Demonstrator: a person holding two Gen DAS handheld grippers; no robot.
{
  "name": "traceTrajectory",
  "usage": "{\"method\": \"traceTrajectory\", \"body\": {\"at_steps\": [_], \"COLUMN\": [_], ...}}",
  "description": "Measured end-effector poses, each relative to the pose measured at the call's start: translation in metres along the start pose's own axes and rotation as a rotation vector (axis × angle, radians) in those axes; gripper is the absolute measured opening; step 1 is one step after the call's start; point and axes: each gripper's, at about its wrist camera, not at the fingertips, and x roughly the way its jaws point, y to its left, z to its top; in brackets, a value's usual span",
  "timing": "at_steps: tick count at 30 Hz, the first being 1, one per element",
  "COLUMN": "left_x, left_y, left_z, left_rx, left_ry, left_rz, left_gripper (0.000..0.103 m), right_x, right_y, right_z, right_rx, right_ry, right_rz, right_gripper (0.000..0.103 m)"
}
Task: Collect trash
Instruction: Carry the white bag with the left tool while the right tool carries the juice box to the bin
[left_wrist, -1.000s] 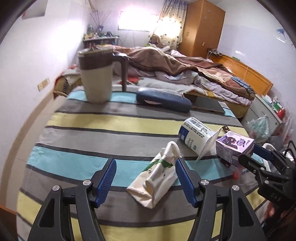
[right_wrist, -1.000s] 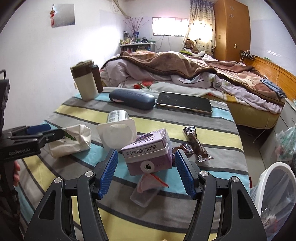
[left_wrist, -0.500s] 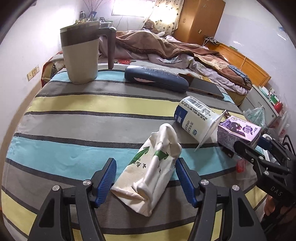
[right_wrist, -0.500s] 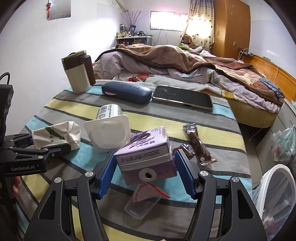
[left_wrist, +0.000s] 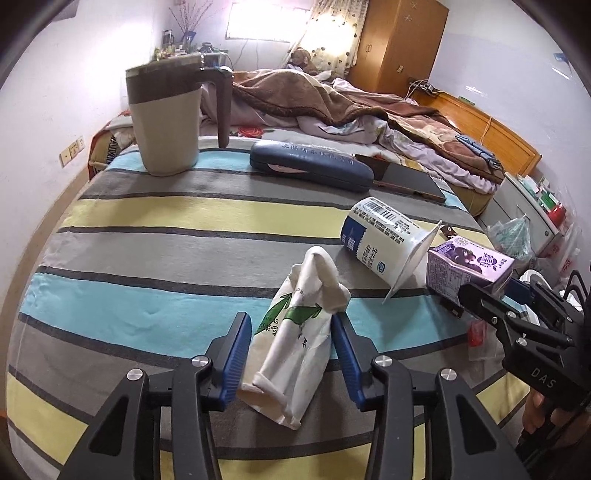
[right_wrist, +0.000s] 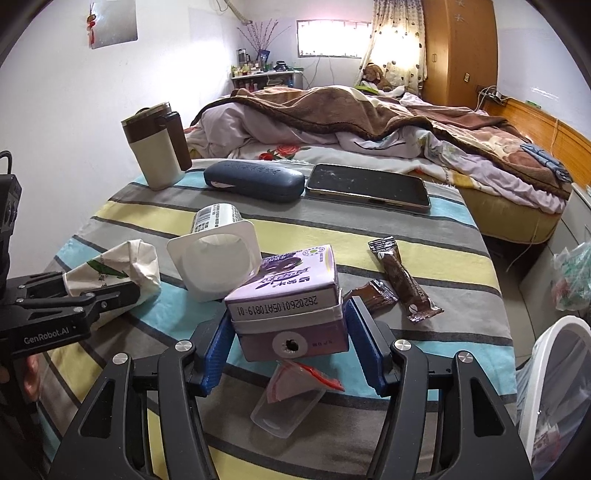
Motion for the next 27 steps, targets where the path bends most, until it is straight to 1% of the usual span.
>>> {"method": "traceTrajectory", "body": {"at_steps": [2, 12, 18, 27], "left_x": [-0.003, -0.029, -0.049, -0.073], "left_y": [-0.001, -0.009, -0.022, -0.044], "left_z": [0.0, -0.005, -0.006, -0.011], "left_rx": [0.002, 0.002, 0.021, 0.039], "left_ry": [-0.01, -0.051, -0.091, -0.122], "left_rz": [0.006, 0.016, 0.012, 0.007], "left_gripper": [0.045, 0.045, 0.045, 0.045], "right_x": [-0.001, -0.013, -0.027, -0.048], "right_y": [0.001, -0.005, -0.008, -0.014], "right_z": [-0.001, -0.002, -0.004, -0.008], "right_rx": [-0.001, 0.031, 0.047, 0.058], "right_ry": [-0.008, -0.044, -0.082, -0.121], "right_rz": [-0.007, 0.008, 0.019, 0.027], "right_gripper": [0.061, 0.06, 0.06, 0.06]}}
